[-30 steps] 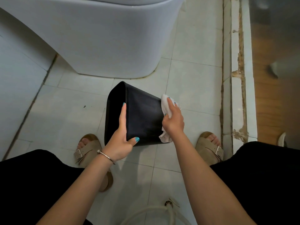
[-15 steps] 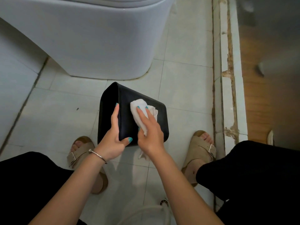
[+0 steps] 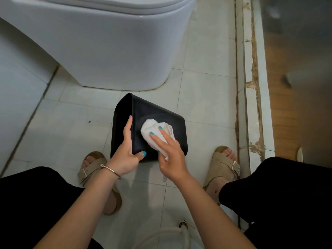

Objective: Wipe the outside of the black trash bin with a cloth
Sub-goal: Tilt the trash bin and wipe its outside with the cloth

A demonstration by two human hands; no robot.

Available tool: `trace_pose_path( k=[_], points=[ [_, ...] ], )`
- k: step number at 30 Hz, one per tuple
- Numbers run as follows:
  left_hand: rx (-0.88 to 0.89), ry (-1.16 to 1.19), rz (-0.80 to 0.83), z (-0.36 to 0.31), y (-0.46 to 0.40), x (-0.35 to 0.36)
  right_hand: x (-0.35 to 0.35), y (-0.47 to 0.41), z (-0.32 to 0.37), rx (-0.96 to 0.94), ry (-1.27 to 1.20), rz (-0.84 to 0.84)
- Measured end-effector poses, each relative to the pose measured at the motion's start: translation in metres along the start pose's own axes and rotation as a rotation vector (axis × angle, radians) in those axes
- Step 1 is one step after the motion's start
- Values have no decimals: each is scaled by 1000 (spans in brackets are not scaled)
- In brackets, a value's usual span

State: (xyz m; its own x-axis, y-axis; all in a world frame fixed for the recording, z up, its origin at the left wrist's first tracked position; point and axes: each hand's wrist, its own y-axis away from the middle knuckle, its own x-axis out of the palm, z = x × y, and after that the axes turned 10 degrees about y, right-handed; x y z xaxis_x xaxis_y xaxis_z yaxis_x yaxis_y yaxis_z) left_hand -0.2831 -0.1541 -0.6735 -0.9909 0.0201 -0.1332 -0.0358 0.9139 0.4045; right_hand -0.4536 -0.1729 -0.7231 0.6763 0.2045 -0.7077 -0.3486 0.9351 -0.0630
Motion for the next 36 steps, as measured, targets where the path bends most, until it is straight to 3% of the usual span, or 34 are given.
trace_pose_path(
  k=[16,22,29,36],
  points=[
    [-31,26,30,1,-2,-8,-5,1,-106,444,129,28],
    [12,-99,55,-7,-4,-21,-9,-6,-95,729,-171,-147],
    [26,-447,166,-32,-8,-31,-21,-16,-49,627,-282,-165],
    [39,-547,180,-43,-16,-26,-12,4,-20,643,-323,-206]
  ],
)
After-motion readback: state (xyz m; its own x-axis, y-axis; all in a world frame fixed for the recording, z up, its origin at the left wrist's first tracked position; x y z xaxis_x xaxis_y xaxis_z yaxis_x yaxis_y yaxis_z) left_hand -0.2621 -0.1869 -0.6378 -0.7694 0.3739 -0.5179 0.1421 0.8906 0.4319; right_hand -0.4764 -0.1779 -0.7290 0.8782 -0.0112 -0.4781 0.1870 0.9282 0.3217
